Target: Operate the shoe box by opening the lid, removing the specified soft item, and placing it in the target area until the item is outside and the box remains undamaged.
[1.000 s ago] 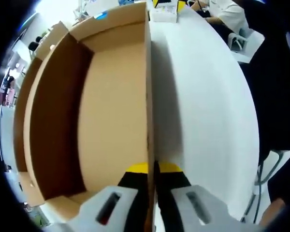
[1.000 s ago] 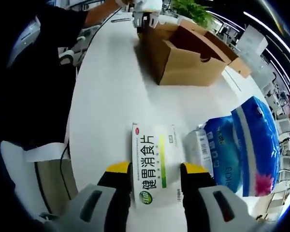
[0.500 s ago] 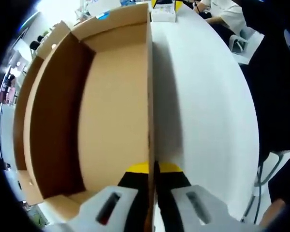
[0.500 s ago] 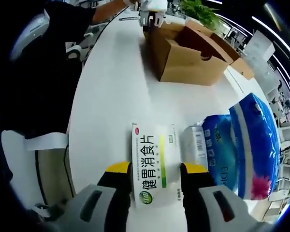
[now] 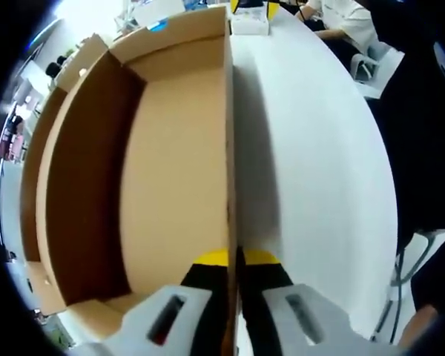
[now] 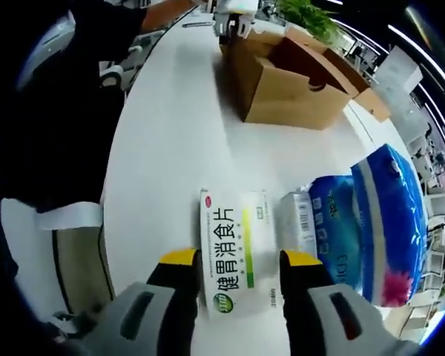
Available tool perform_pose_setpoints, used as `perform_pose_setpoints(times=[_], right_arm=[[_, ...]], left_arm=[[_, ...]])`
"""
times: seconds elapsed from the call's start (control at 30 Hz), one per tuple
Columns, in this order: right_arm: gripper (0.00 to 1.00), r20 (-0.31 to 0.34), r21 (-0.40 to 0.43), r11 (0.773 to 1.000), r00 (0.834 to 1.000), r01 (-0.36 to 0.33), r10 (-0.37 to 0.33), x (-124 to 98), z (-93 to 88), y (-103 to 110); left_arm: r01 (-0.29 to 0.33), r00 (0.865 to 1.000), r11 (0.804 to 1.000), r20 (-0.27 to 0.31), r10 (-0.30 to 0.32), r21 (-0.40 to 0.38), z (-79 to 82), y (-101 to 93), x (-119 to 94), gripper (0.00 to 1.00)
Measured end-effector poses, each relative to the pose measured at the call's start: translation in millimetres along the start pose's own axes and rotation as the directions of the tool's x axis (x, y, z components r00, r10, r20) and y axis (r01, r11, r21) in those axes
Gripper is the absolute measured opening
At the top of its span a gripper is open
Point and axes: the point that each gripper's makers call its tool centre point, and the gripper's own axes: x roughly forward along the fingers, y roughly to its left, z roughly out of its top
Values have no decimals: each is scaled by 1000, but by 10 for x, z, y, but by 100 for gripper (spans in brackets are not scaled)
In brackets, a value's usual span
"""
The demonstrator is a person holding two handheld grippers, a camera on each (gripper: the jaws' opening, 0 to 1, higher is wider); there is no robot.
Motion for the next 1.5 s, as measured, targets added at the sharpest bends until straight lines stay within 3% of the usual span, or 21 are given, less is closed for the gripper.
perform_pose_setpoints(times=[0.2,0.27,0.43,0.57,0.67,0.7,0.8,0.87,0.97,1.1,1.13,1.23,1.3,1.4,1.43,1.47,1.5], right_arm=[[49,28,-6,1000,1000,14,-13,-20,53,-9],[49,45,15,999,998,48,-49,-153,130,12],[49,193,83,986,969,143,-156,-472,519,-125],[49,270,149,962,927,227,-260,-697,824,-303],[49,361,148,943,871,298,-332,-853,1157,-456],[49,368,149,941,866,304,-338,-868,1187,-473],[49,425,221,915,811,336,-401,-966,1544,-685],[49,445,237,906,790,350,-422,-978,1673,-776],[49,479,297,884,745,361,-465,-999,1885,-983],[49,468,420,836,705,352,-532,-981,2034,-1304],[49,473,473,816,685,333,-554,-977,2096,-1429],[50,454,554,764,651,329,-609,-937,2209,-1719],[50,444,584,749,649,313,-618,-901,2258,-1832],[50,395,649,714,687,262,-611,-744,2335,-2080],[50,379,672,703,708,232,-596,-683,2356,-2145],[51,369,673,706,727,221,-579,-620,2380,-2216],[53,364,673,706,734,219,-574,-598,2387,-2235]], left_arm=[[2,1000,1000,8,-2,0,-2,2,-2,2],[3,1000,1000,24,-2,-5,2,4,-2,2],[2,999,1000,37,-2,-12,4,0,-2,2],[2,999,1000,41,-2,-18,5,-4,0,2],[-1,999,1000,35,1,-9,7,-15,5,2],[-1,999,1000,34,1,-8,7,-15,5,2],[0,1000,1000,19,0,6,8,-15,13,2],[1,1000,1000,10,-2,19,6,-17,15,2],[8,1000,1000,7,-9,28,3,-19,16,2],[28,999,999,16,-28,28,0,-18,16,2],[32,999,999,18,-32,35,1,-20,17,2],[43,999,998,20,-44,38,-2,-19,16,2],[48,999,998,22,-49,40,-1,-18,16,2],[62,998,998,22,-62,34,-3,-22,14,2],[68,997,997,20,-69,42,-4,-29,14,2],[72,997,996,17,-73,56,-4,-32,14,2],[73,997,996,16,-74,58,-4,-33,14,3]])
